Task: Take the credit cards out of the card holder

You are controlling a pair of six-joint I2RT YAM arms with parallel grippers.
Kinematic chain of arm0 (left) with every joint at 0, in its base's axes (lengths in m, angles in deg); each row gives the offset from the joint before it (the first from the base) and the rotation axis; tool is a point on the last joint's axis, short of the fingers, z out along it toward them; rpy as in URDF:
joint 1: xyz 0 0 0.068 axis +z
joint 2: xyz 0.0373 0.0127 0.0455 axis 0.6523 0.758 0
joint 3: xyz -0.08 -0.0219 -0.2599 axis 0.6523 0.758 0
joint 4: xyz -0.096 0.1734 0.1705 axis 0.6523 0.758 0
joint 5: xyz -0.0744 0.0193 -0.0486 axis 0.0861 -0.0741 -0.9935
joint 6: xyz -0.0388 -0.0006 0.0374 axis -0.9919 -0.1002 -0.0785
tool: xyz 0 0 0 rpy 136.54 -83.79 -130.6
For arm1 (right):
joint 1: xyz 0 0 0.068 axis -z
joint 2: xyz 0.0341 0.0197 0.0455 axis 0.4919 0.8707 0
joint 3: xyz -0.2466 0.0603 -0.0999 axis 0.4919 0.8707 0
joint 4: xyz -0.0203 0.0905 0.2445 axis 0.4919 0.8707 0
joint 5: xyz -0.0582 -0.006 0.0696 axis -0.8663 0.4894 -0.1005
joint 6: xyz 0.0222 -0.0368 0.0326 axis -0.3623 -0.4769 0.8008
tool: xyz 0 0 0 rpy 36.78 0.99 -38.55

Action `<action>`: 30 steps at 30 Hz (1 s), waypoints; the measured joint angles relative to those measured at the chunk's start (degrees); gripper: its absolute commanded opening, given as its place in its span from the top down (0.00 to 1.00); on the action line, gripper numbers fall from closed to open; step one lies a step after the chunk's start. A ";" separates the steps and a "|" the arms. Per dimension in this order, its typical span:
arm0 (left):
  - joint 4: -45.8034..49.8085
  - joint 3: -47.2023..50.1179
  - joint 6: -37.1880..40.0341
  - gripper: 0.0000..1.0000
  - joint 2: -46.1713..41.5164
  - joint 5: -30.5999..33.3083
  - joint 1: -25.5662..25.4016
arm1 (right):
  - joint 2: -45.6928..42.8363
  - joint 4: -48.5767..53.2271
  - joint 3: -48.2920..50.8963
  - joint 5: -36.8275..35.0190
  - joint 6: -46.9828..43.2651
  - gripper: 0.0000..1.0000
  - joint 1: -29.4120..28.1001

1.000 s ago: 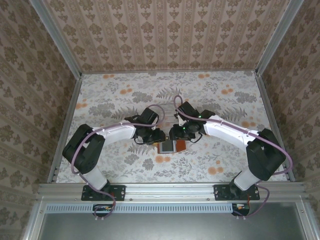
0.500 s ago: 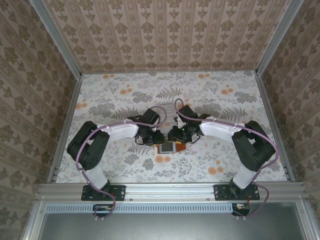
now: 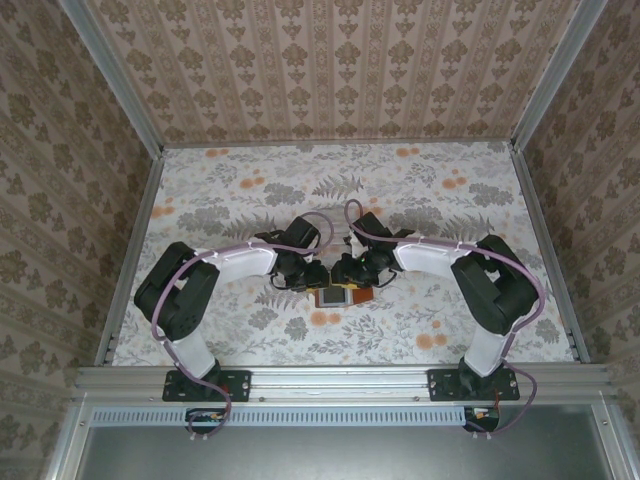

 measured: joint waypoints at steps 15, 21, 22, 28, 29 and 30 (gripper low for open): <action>0.02 -0.02 0.00 0.71 0.00 0.02 0.00 | 0.07 2.80 -0.44 -3.10 -2.01 0.66 -0.02; 0.07 -0.02 0.00 0.71 0.02 0.04 0.00 | -0.57 4.52 -0.46 -4.81 -2.80 0.59 0.00; 0.07 -0.02 0.00 0.71 0.02 0.04 0.00 | -0.63 4.66 -0.46 -4.87 -2.89 0.58 0.00; 0.09 -0.04 0.00 0.71 0.00 0.04 0.00 | -0.90 5.25 -0.46 -5.20 -3.02 0.58 0.00; 0.17 -0.07 0.00 0.71 0.00 0.04 0.00 | -0.98 5.22 -0.46 -5.14 -2.99 0.57 0.00; 0.22 -0.09 0.00 0.71 -0.04 0.04 0.00 | -1.14 5.20 -0.46 -4.98 -2.99 0.57 0.00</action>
